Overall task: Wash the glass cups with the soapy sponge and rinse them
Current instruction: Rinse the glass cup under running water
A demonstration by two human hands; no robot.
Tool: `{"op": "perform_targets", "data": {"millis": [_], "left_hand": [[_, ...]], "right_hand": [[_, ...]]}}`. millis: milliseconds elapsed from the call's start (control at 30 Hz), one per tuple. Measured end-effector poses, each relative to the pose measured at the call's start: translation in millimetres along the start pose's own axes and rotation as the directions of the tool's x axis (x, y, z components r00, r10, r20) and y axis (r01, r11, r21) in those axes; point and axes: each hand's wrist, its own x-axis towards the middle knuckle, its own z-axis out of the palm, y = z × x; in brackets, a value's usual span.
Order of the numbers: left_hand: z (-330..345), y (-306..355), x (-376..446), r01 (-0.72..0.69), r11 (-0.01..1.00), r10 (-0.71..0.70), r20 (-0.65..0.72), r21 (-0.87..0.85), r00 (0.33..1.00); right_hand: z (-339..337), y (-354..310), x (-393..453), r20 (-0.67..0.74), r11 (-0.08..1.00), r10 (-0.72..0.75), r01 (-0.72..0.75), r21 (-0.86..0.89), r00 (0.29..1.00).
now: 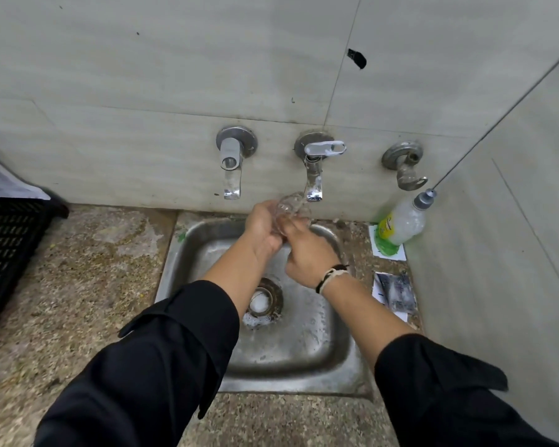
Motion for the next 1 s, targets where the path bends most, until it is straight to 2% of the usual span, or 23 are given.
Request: {"op": "perform_targets", "data": {"millis": [67,167,200,300,433,500,567,667,800,867,933,1000], "left_hand": [[-5,-2,6,-0.014,1.000,0.014,-0.012,-0.013,1.000],[-8,-11,7,-0.005,0.999,0.003,-0.035,-0.037,0.999],[-3,-14,7,-0.006,0.999,0.004,-0.037,-0.049,0.999],[6,-13,11,-0.035,0.999,0.035,-0.016,-0.018,0.999],[3,-9,11,-0.068,0.996,0.071,-0.059,0.053,0.996],[10,-10,8,-0.049,0.998,0.050,-0.021,0.046,0.999],[9,-5,7,-0.064,0.997,0.065,-0.021,0.046,0.998],[5,-7,9,-0.061,0.998,0.062,-0.029,0.031,0.998],[11,-6,7,-0.101,0.995,0.102,-0.016,0.009,0.995],[2,-3,9,-0.120,0.992,0.119,-0.027,-0.038,0.992],[-1,-11,8,-0.105,0.994,0.104,-0.038,-0.007,0.994],[6,-15,4,-0.085,0.996,0.085,-0.004,0.016,0.996]], "right_hand": [[-8,3,-2,0.086,0.999,-0.039,0.038,0.019,0.995],[-22,17,-2,0.119,0.980,-0.005,0.029,-0.198,0.993],[-22,14,0,0.117,0.981,0.029,-0.006,-0.195,0.993],[-15,-1,-7,0.109,0.997,0.081,-0.082,0.003,0.991],[-29,7,-8,0.092,0.991,0.076,-0.065,-0.116,0.993],[-29,-2,-4,0.098,0.993,0.100,-0.094,-0.067,0.990],[-30,-6,-7,0.129,0.998,0.067,-0.064,-0.028,0.989],[-41,1,-4,0.124,0.989,0.054,-0.036,-0.144,0.991],[-38,-15,1,0.165,0.996,0.084,-0.078,-0.046,0.983],[-43,-10,-5,0.183,0.997,0.059,-0.048,-0.067,0.981],[-45,-7,2,0.177,0.986,0.095,-0.068,-0.153,0.980],[-39,-18,8,0.175,0.992,0.105,-0.091,-0.087,0.979]]}}
